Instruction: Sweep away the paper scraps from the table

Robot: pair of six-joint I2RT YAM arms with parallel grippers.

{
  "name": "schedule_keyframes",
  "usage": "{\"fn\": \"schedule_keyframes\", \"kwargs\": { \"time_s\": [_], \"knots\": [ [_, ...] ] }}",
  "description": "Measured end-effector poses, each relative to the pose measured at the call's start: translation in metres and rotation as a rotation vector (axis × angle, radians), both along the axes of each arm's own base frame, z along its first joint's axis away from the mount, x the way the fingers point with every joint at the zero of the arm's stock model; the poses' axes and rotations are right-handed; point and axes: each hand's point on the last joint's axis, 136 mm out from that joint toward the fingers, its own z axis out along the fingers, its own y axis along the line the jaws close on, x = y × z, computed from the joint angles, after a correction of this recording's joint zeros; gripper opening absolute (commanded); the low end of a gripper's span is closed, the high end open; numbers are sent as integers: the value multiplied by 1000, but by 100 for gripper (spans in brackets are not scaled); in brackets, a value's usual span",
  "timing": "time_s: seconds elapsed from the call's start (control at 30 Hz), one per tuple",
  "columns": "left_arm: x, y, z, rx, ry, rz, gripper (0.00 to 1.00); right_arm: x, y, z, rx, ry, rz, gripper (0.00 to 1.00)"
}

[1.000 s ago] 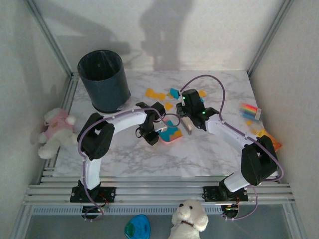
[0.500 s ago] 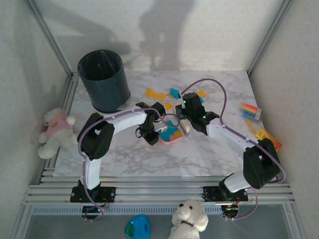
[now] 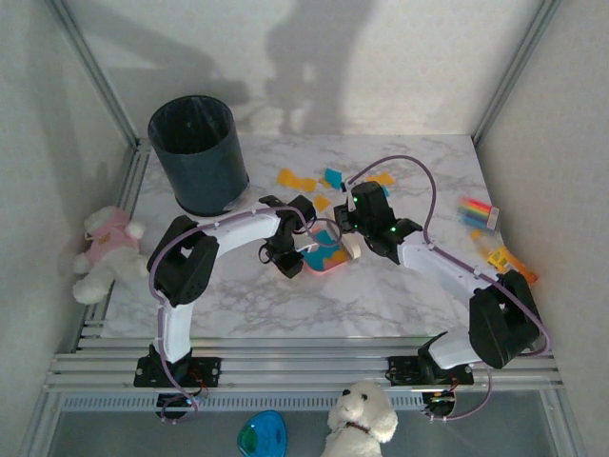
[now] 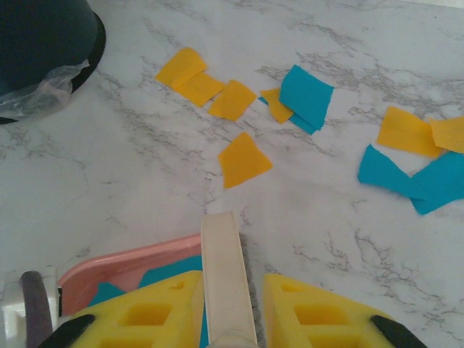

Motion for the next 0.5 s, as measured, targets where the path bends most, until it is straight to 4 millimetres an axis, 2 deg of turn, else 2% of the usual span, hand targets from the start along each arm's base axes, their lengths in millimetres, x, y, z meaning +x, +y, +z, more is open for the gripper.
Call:
{"fn": "schedule_keyframes", "kwargs": {
  "time_s": [0.5],
  "knots": [
    [0, 0, 0, 0, -1, 0, 0, -9, 6, 1, 24, 12, 51, 0]
  ]
}}
